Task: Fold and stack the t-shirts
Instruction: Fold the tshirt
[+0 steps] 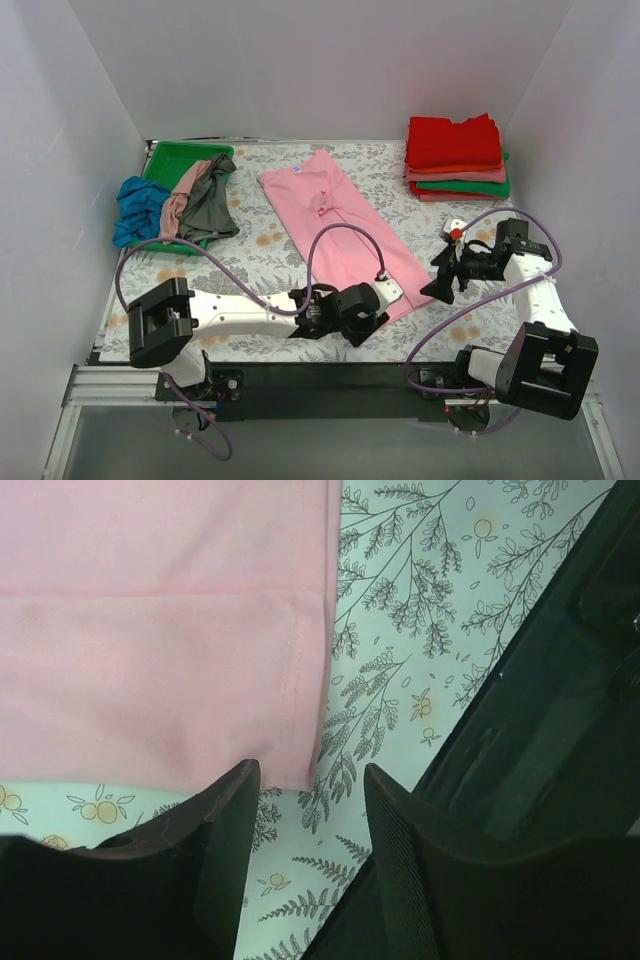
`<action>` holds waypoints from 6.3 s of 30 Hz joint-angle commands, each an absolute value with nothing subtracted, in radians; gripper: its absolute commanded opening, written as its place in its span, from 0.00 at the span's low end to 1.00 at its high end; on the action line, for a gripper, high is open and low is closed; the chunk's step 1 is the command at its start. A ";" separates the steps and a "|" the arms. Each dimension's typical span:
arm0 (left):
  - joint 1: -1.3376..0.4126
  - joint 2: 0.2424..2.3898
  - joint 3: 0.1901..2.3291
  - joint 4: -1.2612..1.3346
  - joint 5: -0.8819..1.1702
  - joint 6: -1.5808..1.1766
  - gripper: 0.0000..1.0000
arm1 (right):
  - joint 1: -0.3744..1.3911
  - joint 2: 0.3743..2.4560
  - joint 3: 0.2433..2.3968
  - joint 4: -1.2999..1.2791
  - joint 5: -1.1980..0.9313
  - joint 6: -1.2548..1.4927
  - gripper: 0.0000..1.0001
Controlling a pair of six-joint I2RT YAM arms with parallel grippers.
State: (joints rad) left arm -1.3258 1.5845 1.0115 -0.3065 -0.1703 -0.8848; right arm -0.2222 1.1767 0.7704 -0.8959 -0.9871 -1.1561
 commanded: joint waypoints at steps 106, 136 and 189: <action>-1.321 1.588 0.799 -0.336 -0.193 -0.919 0.00 | 0.164 1.226 0.589 -0.776 -0.545 -1.615 0.81; -1.106 1.345 0.722 -0.173 -0.169 -0.810 0.00 | 0.359 1.351 0.895 -0.739 -0.577 -1.189 0.01; -0.361 1.922 1.292 -0.115 0.196 -0.652 0.00 | 0.420 2.355 2.160 -0.565 -0.368 -0.580 0.01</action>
